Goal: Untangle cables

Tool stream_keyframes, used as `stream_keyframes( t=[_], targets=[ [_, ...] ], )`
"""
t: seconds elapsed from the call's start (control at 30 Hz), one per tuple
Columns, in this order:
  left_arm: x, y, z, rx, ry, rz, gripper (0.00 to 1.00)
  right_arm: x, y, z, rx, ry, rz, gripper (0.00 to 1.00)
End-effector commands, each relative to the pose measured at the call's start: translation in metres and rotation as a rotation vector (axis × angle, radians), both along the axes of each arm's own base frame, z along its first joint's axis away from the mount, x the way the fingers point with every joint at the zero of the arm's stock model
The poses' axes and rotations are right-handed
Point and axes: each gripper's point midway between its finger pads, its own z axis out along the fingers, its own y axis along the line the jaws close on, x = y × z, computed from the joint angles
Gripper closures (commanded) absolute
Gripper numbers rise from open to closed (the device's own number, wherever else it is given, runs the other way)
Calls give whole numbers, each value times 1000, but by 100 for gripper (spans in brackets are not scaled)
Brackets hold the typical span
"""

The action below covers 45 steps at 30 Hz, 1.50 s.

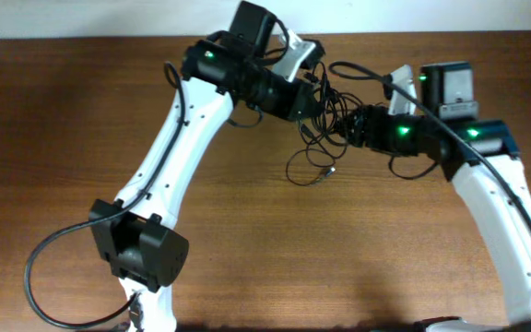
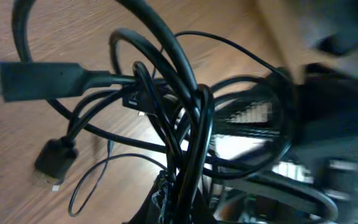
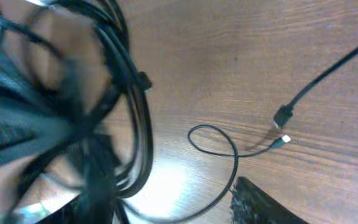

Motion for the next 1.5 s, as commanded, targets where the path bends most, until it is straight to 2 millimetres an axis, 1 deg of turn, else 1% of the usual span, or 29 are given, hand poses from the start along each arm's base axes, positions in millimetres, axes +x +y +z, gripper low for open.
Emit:
stream_keyframes(
  t=[0.0,0.07,0.13,0.17,0.23,0.4,0.47,0.6,0.67,0.7,0.73,0.77,0.8,0.83,0.9,0.97,1.0,1.03,1.07,1.17,1.27,1.33,1.4,1.47],
  targets=[
    [-4,10,28,-126,37,-16,100,12,-5,-6,-36,2,-51,62],
    [5,23,26,-119,37,19,100,14,-8,-7,-50,-5,-63,76],
    [29,54,12,-14,0,130,100,16,-12,-7,-49,-4,-74,94],
    [40,75,2,63,-14,199,100,17,-17,-7,-50,-1,-85,96],
    [52,107,-14,196,-26,297,100,17,-25,-9,-51,13,-106,96],
    [62,148,-32,421,-62,416,100,12,-28,-13,-54,42,-110,96],
    [63,160,-37,487,-69,445,100,10,-28,-14,-56,55,-108,96],
    [56,162,-40,502,-42,437,100,5,-26,-15,-49,74,-101,96],
    [52,163,-41,520,-52,395,100,3,-24,-15,-36,83,-91,96],
    [51,163,-42,522,-46,393,100,3,-22,-14,-27,83,-84,95],
    [49,162,-42,517,-39,388,100,2,-18,-11,-4,80,-68,80],
    [47,158,-42,501,-37,364,100,2,-14,-9,15,76,-55,72],
    [44,151,-40,467,-34,330,100,2,-8,-3,51,62,-29,67],
    [39,137,-35,389,-25,271,100,3,1,5,96,34,12,55],
    [34,125,-30,317,-7,235,100,4,18,15,130,-13,66,43],
    [28,113,-24,248,15,204,100,1,39,19,132,-48,122,43],
    [26,108,-21,216,26,190,100,1,49,17,114,-59,139,43],
    [23,105,-19,195,36,180,100,1,54,12,83,-61,135,43],
    [22,103,-19,190,39,177,100,0,60,9,69,-63,146,43],
    [19,103,-19,189,55,171,100,-2,81,9,72,-92,193,44],
    [16,100,-18,170,68,161,100,2,83,3,46,-95,185,48],
    [13,95,-14,134,78,146,100,4,85,-3,44,-84,188,53],
    [11,90,-12,122,80,134,100,8,89,-7,46,-87,194,55],
    [8,85,-12,123,79,121,100,10,92,-8,49,-98,199,56]
  ],
)
